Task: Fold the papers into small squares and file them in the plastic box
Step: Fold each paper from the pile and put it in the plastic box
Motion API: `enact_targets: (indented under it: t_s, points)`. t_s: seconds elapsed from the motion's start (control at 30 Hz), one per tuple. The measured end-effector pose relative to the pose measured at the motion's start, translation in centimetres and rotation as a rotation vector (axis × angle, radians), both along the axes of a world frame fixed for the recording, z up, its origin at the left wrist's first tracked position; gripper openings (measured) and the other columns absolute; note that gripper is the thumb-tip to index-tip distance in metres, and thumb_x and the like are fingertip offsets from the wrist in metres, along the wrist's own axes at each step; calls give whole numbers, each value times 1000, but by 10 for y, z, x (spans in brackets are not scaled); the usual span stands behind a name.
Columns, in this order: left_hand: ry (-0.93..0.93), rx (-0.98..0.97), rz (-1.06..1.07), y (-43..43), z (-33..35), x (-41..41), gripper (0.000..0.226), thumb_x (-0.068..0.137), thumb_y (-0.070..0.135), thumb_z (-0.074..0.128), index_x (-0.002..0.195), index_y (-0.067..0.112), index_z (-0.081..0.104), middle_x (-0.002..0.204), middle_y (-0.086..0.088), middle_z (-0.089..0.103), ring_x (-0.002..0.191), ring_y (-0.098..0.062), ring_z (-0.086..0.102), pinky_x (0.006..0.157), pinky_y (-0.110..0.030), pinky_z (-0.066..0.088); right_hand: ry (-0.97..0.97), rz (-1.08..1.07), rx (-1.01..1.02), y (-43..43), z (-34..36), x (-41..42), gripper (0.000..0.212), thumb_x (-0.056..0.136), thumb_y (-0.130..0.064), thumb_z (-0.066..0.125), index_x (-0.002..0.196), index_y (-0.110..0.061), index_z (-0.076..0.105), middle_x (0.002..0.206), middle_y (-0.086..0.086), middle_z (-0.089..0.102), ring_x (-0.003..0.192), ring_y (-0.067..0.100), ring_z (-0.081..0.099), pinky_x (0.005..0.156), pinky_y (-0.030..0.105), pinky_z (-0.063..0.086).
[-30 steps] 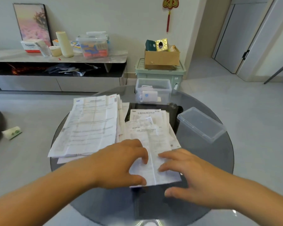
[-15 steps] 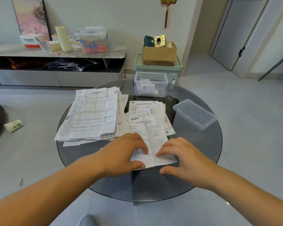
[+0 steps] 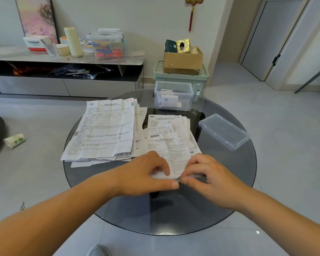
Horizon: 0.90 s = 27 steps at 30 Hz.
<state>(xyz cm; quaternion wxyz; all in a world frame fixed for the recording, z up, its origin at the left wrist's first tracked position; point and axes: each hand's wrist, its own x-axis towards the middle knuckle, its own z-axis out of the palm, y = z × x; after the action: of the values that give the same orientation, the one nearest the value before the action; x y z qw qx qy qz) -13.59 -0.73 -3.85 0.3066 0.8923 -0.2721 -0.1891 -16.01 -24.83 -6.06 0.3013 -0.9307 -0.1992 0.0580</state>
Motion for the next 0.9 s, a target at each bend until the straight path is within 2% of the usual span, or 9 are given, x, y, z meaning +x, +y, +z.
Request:
enact_targets:
  t_s: [0.1, 0.2, 0.33, 0.4, 0.5, 0.6, 0.7, 0.77, 0.9]
  points:
    - [-17, 30, -41, 4, 5, -5, 42, 81, 65, 69, 112, 37, 62, 115, 19, 52, 108, -1, 51, 94, -24, 48, -9, 6, -28, 2, 3, -1, 12, 95, -49, 55, 92, -48, 67, 105, -27, 54, 113, -4, 45, 93, 17, 40]
    - [-187, 87, -38, 8, 7, -12, 24, 90, 54, 64, 104, 34, 63, 105, 17, 57, 97, -3, 55, 86, -26, 50, -25, -1, -27, 5, 7, -4, 20, 97, -50, 51, 91, -39, 67, 98, -26, 61, 103, -1, 53, 92, 24, 44]
    - [-193, 23, 34, 10, 11, -21, 13, 97, 44, 57, 93, 32, 59, 89, 17, 60, 83, 0, 56, 64, -13, 40, 110, -105, 207, 7, 18, -14, 25, 87, -57, 55, 86, -33, 62, 91, -40, 60, 88, -7, 58, 69, 17, 50]
    - [-150, -43, 108, 8, 13, -22, 12, 98, 43, 58, 90, 34, 58, 80, 18, 61, 75, 3, 57, 58, -12, 39, 117, -163, 272, 6, 20, -16, 27, 80, -58, 65, 97, -37, 60, 97, -35, 62, 88, -5, 60, 67, 17, 52]
    - [-173, -62, 218, 2, 10, -17, 13, 96, 43, 60, 89, 33, 56, 76, 17, 61, 68, 4, 57, 56, -13, 40, 141, -261, 268, 6, 17, -12, 53, 79, -53, 74, 122, -49, 44, 112, -24, 64, 94, 0, 65, 78, 23, 58]
    - [-196, 19, 302, -3, 4, -8, 23, 92, 46, 64, 108, 37, 50, 106, 16, 65, 85, -1, 62, 75, -22, 54, 140, -299, 141, 9, 11, -6, 72, 85, -46, 74, 137, -48, 25, 121, -23, 61, 103, 4, 64, 90, 32, 58]
    - [-220, 116, 293, -10, -7, -6, 76, 84, 51, 71, 143, 37, 26, 135, 9, 51, 116, -11, 55, 97, -29, 49, 35, -310, -46, 11, 3, 0, 83, 83, -51, 73, 144, -48, 17, 120, -20, 54, 114, 16, 55, 100, 44, 51]
    - [-297, 152, 295, -14, -12, -6, 96, 80, 55, 73, 152, 34, 13, 143, 5, 38, 129, -13, 43, 105, -31, 40, -25, -302, -124, 12, 0, 1, 84, 84, -54, 71, 148, -45, 17, 127, -15, 45, 121, 14, 45, 106, 41, 45]
    - [-402, 245, 225, -14, -18, 0, 84, 82, 65, 64, 150, 42, 21, 146, 5, 23, 135, -18, 28, 115, -37, 27, -158, -238, -148, 10, -4, 0, 55, 87, -51, 69, 134, -40, 43, 117, -15, 29, 117, 10, 33, 98, 25, 41]
